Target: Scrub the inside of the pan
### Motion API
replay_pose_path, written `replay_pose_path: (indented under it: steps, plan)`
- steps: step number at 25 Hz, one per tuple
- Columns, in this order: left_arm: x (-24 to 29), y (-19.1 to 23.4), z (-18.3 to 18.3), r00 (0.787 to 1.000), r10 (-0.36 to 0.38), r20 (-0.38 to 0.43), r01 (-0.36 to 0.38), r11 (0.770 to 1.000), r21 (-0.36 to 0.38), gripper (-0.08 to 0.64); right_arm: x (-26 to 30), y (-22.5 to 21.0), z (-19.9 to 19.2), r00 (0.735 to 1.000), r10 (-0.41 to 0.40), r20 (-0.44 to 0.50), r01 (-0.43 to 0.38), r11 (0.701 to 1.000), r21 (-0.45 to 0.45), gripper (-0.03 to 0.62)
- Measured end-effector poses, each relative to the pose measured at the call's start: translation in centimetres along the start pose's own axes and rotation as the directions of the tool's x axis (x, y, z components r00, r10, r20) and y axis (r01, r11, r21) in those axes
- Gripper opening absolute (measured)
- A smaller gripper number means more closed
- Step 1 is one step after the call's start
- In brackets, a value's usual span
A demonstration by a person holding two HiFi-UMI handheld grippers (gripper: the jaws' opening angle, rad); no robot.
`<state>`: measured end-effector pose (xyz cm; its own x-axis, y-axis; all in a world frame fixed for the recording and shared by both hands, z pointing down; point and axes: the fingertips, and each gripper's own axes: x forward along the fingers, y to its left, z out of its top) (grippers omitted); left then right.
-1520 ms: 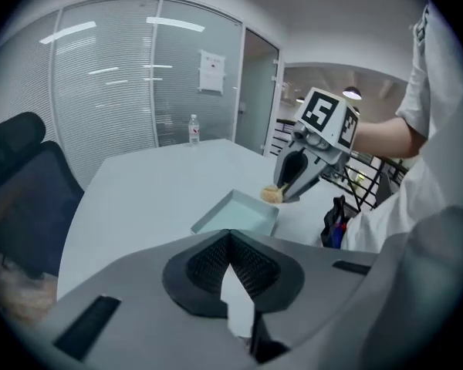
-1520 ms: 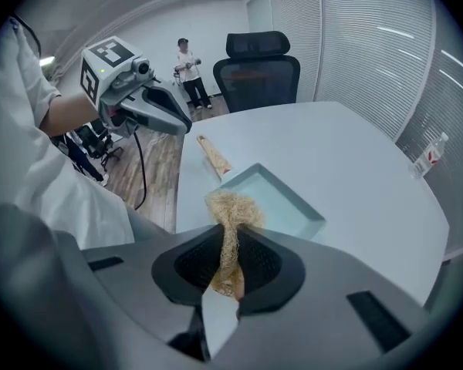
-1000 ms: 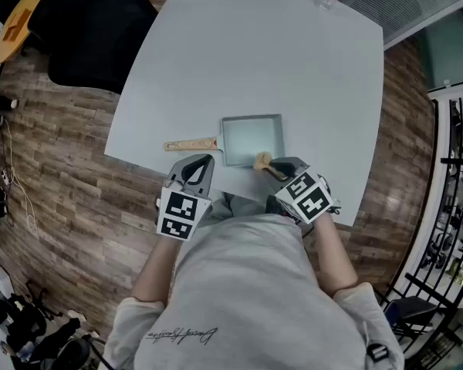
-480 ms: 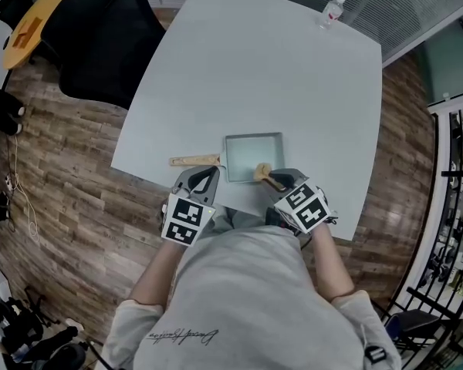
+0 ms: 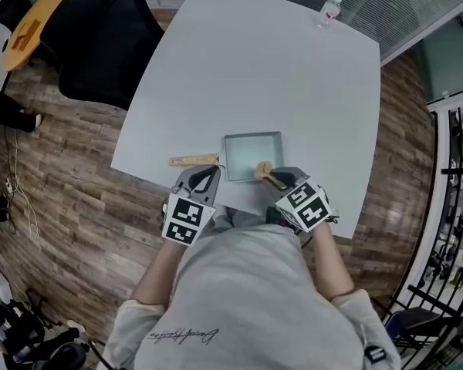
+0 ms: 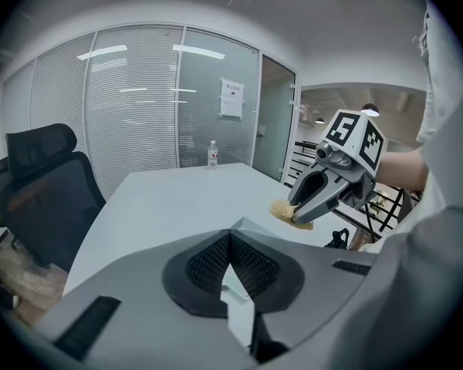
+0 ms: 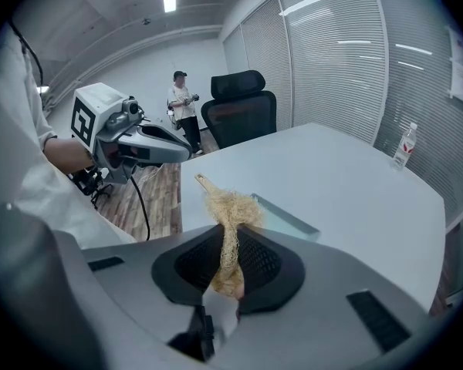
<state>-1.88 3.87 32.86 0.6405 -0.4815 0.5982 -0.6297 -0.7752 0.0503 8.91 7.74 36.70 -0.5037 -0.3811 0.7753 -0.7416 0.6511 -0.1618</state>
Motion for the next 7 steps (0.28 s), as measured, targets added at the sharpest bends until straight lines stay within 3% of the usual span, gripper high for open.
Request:
replay_pose_path:
  steps: [7]
  plan:
    - [0.39, -0.1, 0.47, 1.0, 0.002, 0.003, -0.002, 1.0, 0.008, 0.011, -0.13, -0.14, -0.03, 1.0, 0.004, -0.002, -0.004, 1.0, -0.008, 0.066]
